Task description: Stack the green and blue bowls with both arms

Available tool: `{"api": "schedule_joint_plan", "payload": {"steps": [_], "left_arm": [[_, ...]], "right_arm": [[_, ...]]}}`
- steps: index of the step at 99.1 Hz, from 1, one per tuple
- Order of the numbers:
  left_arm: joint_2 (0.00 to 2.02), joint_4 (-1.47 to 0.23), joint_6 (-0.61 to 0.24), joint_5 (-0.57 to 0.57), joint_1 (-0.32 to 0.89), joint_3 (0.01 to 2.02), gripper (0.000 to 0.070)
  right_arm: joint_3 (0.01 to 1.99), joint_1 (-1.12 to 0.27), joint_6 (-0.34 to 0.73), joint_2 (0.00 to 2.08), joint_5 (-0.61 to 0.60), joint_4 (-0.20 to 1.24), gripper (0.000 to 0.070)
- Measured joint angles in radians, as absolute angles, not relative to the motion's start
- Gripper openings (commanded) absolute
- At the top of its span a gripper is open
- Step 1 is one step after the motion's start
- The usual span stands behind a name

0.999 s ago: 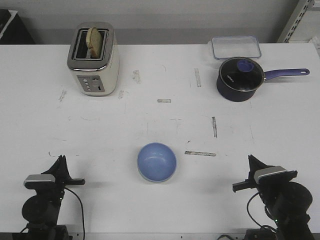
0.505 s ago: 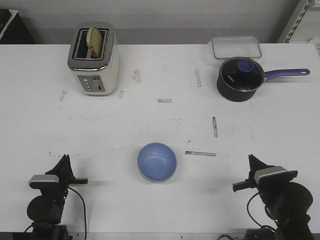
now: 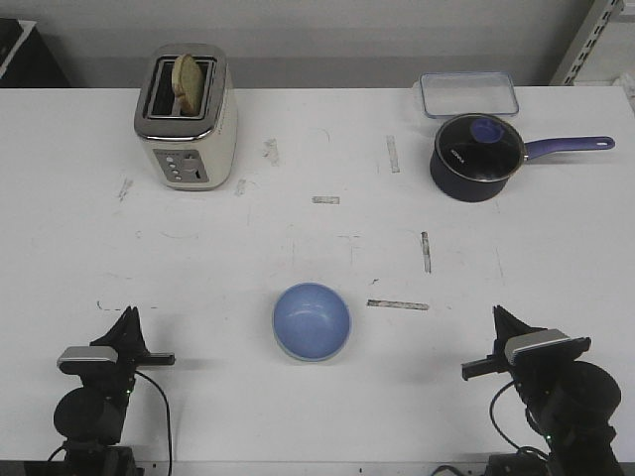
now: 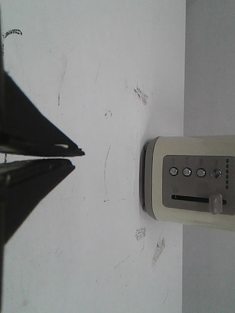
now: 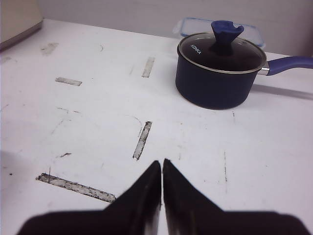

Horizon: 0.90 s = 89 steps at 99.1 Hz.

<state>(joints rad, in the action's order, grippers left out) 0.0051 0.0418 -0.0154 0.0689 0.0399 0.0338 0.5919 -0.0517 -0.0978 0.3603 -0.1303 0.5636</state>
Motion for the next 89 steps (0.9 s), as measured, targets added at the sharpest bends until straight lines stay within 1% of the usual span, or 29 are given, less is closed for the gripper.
{"api": "schedule_joint_plan", "payload": {"steps": [7, 15, 23, 34, 47, 60, 69, 83, 89], "left_arm": [[0.005, 0.042, -0.015, 0.069, 0.039, 0.034, 0.0001], [0.005, 0.042, -0.015, 0.069, 0.039, 0.034, 0.0001], [0.005, 0.042, -0.015, 0.069, 0.039, 0.034, 0.0001], [0.005, 0.042, -0.015, 0.069, 0.04, 0.034, 0.0001], [0.005, 0.042, -0.015, 0.069, 0.04, 0.034, 0.0001], [0.005, 0.042, -0.015, 0.069, 0.039, 0.034, 0.0001], [0.005, 0.042, -0.015, 0.069, 0.039, 0.034, 0.0001], [0.006, 0.041, -0.015, 0.069, 0.039, 0.034, 0.0001], [0.005, 0.045, -0.015, 0.069, 0.04, 0.034, 0.0001]], "right_arm": [[0.592, -0.052, -0.104, 0.36, -0.123, 0.563, 0.0], [0.591, -0.043, -0.126, 0.348, -0.087, 0.562, 0.0], [0.574, -0.02, -0.142, 0.329, -0.073, 0.516, 0.0], [0.499, 0.011, -0.147, 0.284, -0.071, 0.378, 0.0], [0.338, 0.022, -0.149, 0.219, -0.075, 0.19, 0.0], [0.187, 0.02, -0.138, 0.144, -0.077, 0.069, 0.0], [0.119, 0.02, -0.112, 0.097, -0.077, 0.058, 0.0], [0.018, 0.02, -0.042, 0.004, -0.062, 0.036, 0.0], [0.014, 0.02, -0.005, 0.004, -0.049, 0.049, 0.0]]}}
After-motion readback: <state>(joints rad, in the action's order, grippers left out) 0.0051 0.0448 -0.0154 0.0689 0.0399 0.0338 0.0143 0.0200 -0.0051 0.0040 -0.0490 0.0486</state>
